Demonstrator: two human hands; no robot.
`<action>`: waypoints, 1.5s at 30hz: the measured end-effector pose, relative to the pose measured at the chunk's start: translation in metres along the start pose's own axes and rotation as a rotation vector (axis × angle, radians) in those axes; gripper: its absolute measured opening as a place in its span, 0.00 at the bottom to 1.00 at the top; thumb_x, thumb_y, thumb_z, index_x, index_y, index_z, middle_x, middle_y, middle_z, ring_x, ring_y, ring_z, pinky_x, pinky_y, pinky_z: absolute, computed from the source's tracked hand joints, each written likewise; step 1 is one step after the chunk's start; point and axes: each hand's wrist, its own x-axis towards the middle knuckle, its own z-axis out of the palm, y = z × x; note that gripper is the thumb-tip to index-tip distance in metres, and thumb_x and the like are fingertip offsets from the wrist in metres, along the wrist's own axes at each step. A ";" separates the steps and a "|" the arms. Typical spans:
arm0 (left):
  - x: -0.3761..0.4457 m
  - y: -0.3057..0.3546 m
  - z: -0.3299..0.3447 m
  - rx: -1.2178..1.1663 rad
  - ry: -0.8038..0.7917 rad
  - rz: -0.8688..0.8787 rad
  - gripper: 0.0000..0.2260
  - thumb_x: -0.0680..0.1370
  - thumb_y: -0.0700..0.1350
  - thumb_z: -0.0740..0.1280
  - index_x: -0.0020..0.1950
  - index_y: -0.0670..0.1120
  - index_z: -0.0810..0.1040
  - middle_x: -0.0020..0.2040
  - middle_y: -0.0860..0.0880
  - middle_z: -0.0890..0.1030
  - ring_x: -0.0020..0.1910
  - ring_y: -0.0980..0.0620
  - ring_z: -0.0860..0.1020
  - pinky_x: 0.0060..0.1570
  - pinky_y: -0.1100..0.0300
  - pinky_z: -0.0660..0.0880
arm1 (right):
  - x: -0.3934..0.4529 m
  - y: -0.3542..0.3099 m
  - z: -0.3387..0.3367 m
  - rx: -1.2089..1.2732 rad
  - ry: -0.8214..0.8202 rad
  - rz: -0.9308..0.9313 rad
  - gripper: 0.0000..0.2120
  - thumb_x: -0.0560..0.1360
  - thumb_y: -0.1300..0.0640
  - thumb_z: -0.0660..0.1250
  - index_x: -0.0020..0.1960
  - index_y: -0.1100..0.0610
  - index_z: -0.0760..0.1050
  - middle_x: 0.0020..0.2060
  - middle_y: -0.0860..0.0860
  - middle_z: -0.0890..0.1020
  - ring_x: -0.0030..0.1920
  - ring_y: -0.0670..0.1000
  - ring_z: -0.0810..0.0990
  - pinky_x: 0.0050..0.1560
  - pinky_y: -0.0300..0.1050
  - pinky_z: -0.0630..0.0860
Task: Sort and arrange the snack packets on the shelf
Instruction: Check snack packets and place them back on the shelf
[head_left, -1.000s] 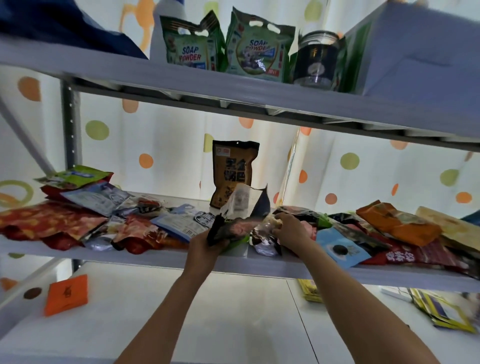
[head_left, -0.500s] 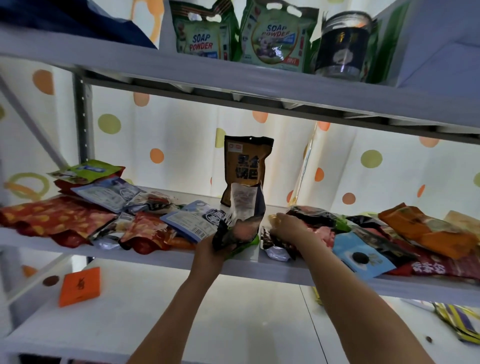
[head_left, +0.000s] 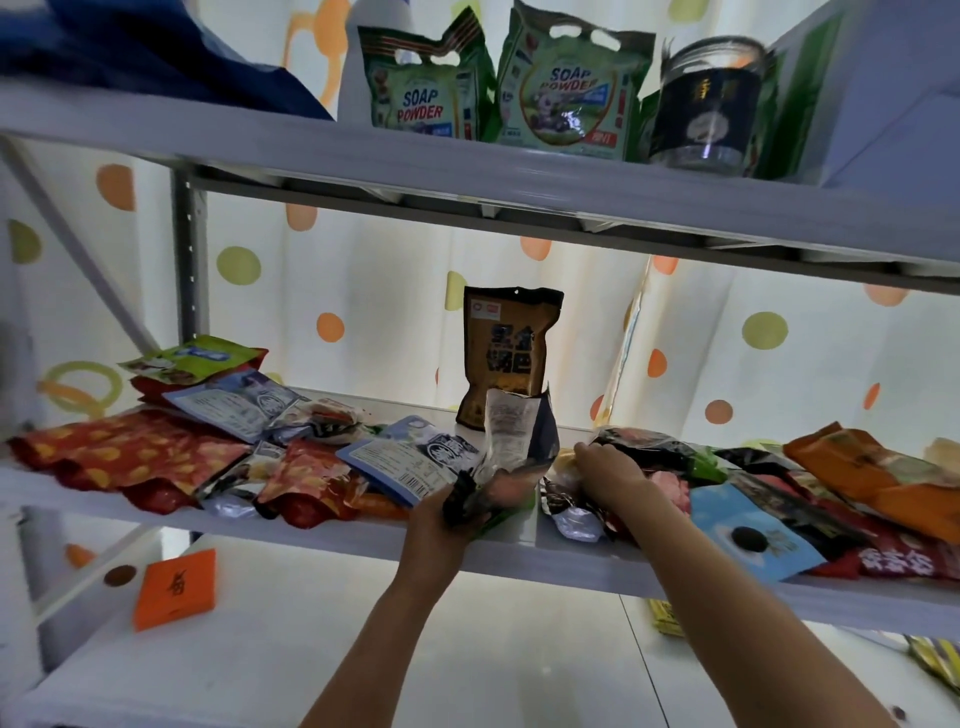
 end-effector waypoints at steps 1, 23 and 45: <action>0.001 -0.001 0.000 0.029 -0.012 0.008 0.18 0.74 0.33 0.71 0.43 0.58 0.76 0.43 0.60 0.80 0.46 0.55 0.79 0.48 0.63 0.75 | -0.002 -0.001 0.001 -0.018 0.010 0.003 0.16 0.79 0.64 0.59 0.67 0.60 0.67 0.60 0.59 0.78 0.61 0.59 0.76 0.57 0.51 0.75; -0.004 0.017 0.002 0.212 0.013 0.015 0.09 0.74 0.34 0.71 0.48 0.45 0.75 0.46 0.49 0.78 0.48 0.50 0.75 0.39 0.72 0.68 | -0.033 0.018 -0.049 0.890 0.446 0.340 0.12 0.71 0.51 0.73 0.37 0.57 0.76 0.32 0.50 0.78 0.36 0.51 0.76 0.38 0.43 0.67; -0.008 0.067 0.027 0.276 0.026 0.152 0.33 0.66 0.53 0.79 0.67 0.52 0.68 0.60 0.54 0.77 0.57 0.54 0.76 0.55 0.55 0.76 | -0.159 0.009 -0.147 1.849 0.771 0.206 0.10 0.72 0.63 0.71 0.48 0.70 0.77 0.38 0.61 0.84 0.39 0.57 0.86 0.46 0.46 0.83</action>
